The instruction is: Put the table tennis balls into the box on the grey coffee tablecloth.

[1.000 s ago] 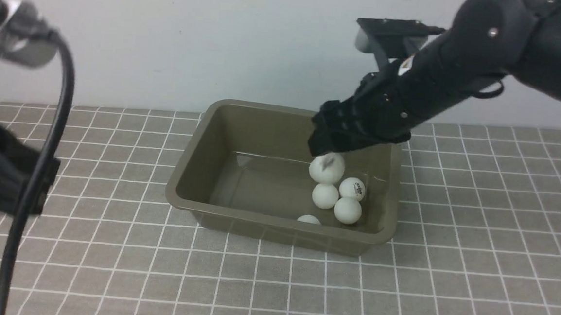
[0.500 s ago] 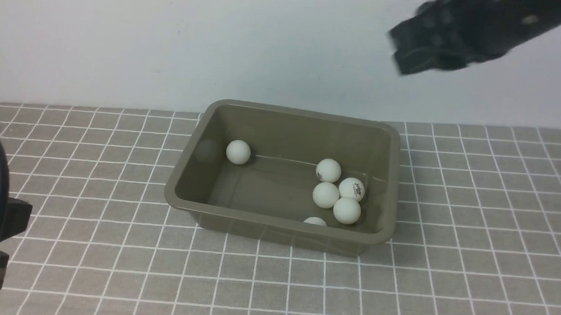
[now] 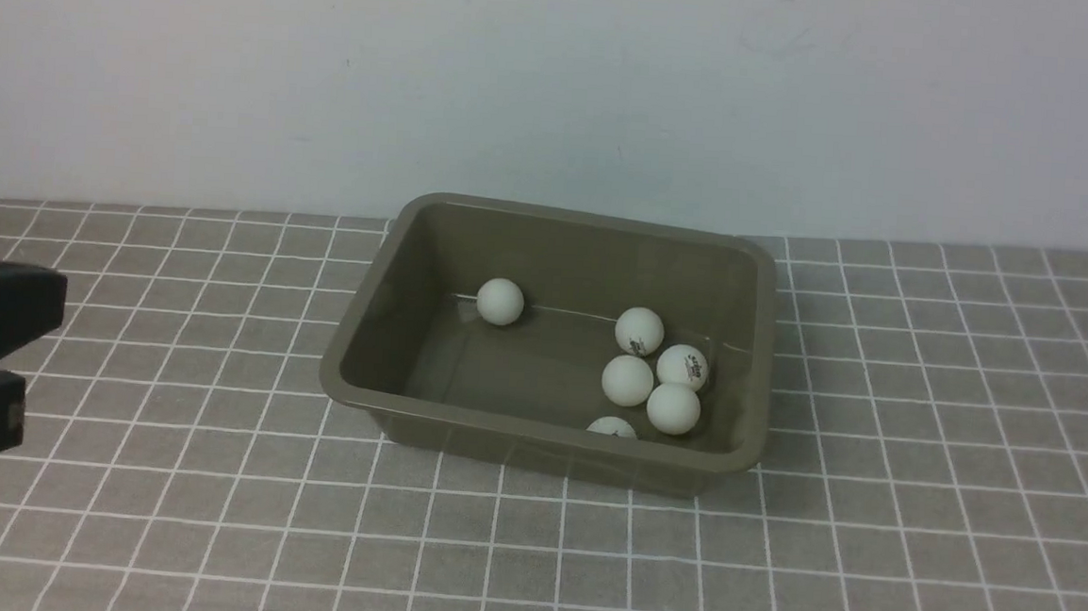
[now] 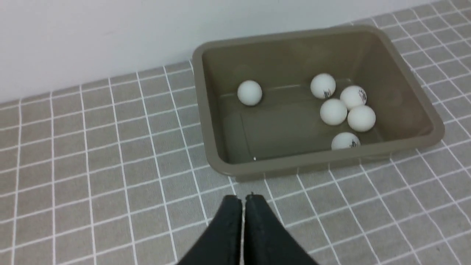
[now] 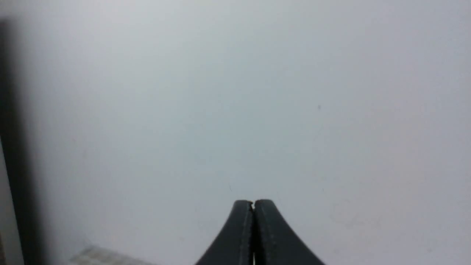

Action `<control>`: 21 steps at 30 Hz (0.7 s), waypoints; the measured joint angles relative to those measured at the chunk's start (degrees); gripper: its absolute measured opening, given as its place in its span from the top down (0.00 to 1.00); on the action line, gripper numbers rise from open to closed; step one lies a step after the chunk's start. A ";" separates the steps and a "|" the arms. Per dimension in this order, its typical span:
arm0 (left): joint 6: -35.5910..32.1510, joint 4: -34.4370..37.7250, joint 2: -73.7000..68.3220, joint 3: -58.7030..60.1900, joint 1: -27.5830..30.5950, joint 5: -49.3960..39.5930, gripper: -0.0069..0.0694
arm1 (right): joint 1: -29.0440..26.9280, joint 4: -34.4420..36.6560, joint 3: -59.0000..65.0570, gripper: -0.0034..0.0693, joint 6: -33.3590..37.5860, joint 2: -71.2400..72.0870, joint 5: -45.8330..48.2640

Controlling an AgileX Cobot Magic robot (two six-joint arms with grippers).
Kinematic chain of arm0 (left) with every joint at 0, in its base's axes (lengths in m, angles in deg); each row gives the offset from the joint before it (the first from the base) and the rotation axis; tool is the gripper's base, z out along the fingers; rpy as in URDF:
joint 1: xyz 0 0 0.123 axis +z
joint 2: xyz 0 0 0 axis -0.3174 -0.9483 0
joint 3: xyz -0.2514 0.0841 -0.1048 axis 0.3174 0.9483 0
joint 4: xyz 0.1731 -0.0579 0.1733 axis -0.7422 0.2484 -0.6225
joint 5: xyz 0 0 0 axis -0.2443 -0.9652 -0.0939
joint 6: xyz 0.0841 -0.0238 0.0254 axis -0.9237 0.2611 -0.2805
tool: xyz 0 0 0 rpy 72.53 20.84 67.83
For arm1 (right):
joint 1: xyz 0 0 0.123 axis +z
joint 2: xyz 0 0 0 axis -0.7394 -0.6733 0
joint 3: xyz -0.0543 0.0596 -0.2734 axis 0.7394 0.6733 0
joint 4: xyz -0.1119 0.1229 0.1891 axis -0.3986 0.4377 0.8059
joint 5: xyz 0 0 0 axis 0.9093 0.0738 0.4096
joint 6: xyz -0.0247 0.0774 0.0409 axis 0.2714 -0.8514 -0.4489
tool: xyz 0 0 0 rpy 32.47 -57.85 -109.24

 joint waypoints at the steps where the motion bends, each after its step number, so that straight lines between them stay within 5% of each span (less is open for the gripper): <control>1: 0.00 0.00 0.00 0.07 0.00 0.72 0.92 | 0.00 -1.23 4.16 0.97 -2.48 5.01 -2.74; 12: -0.06 -0.66 10.13 5.45 0.06 4.01 0.92 | 0.00 -17.85 11.39 0.97 -6.34 9.07 -9.53; 21: 2.94 0.52 24.48 10.46 0.06 13.09 0.92 | 0.00 -20.46 11.39 0.97 -6.36 9.07 -9.55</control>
